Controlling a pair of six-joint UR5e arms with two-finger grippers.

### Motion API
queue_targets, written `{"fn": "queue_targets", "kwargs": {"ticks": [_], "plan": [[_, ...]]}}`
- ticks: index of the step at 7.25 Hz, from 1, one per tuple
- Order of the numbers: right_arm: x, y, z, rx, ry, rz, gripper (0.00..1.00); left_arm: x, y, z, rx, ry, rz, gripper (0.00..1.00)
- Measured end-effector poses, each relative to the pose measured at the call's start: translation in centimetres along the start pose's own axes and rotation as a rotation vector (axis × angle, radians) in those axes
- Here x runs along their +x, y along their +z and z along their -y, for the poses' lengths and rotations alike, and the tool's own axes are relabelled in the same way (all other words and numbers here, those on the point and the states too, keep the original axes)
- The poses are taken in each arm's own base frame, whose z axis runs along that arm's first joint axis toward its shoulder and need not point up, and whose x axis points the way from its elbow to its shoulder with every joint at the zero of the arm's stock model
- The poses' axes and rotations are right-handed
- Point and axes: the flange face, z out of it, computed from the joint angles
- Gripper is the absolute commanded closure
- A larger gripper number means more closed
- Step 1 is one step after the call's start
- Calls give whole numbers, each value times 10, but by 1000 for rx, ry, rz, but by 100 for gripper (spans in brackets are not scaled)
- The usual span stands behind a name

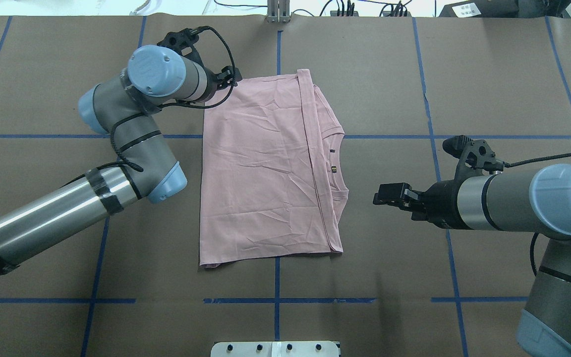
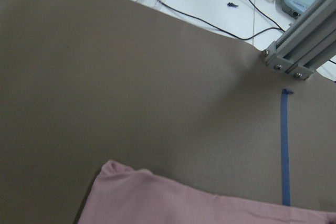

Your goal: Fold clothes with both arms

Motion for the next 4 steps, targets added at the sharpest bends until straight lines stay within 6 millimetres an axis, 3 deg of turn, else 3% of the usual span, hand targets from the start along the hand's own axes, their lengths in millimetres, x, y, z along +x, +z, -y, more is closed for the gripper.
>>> {"fn": "queue_targets", "kwargs": {"ticks": [1,2,3,4], "plan": [[2,2,2,5,1,-6,0,-22,-32,-15,-44,-49,22,0],[4,4,2,8,1,-12,0,-39,-63,-43,-90,-109,57,0],[4,6,3,9,2,-15,0,-52,-86,-85,-134,-174,111,4],[5,6,3,9,2,-16,0,-60,-92,-135,-158,-240,178,4]]}}
